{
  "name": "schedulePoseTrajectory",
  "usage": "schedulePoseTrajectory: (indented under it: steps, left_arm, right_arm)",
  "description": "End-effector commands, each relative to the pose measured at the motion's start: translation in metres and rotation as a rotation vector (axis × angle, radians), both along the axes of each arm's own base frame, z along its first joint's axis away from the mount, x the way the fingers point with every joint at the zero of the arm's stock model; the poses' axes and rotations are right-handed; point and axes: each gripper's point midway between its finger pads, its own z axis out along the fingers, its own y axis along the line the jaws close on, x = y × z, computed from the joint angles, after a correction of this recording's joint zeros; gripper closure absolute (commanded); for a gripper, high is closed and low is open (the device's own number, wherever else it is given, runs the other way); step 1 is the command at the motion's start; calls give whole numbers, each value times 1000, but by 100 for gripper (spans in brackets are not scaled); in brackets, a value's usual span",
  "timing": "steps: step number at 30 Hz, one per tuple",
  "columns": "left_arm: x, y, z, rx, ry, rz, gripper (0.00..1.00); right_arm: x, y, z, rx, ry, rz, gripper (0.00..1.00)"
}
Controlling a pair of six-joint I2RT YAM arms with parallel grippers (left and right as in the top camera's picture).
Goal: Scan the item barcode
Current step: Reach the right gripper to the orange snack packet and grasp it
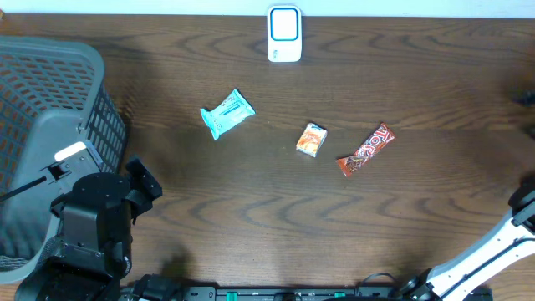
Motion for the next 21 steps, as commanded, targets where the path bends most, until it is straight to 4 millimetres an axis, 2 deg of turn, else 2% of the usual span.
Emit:
schedulePoseTrajectory:
  steps: [1, 2, 4, 7, 9, 10, 13, 15, 16, 18, 21]
  left_arm:
    - [0, 3, -1, 9, 3, 15, 7]
    - [0, 3, -1, 9, 3, 15, 7]
    - [0, 3, -1, 9, 3, 15, 7]
    - [0, 3, -1, 9, 3, 15, 7]
    - [0, 3, -1, 9, 3, 15, 7]
    - [0, 3, -1, 9, 3, 15, 7]
    - [0, 3, -1, 9, 3, 15, 7]
    - [0, 3, -1, 9, 4, 15, 7]
    - [0, 3, -1, 9, 4, 15, 7]
    - [0, 3, -1, 9, 4, 15, 7]
    - [0, 3, -1, 9, 4, 15, 7]
  right_arm:
    - [50, 108, 64, 210, -321, 316, 4]
    - [54, 127, 59, 181, -307, 376, 1]
    - [60, 173, 38, 56, -227, 529, 1]
    - [68, 232, 8, -146, -77, 681, 1]
    - [72, 272, -1, -254, -49, 792, 1]
    - [73, 300, -4, -311, -52, 869, 1]
    - [73, 358, -11, -490, -88, 1082, 1]
    - [72, 379, -16, -644, -53, 1143, 4]
    - [69, 389, -18, -703, -31, 1167, 26]
    - [58, 408, -21, -757, 5, 1211, 55]
    - [37, 438, -24, -743, 39, 1262, 88]
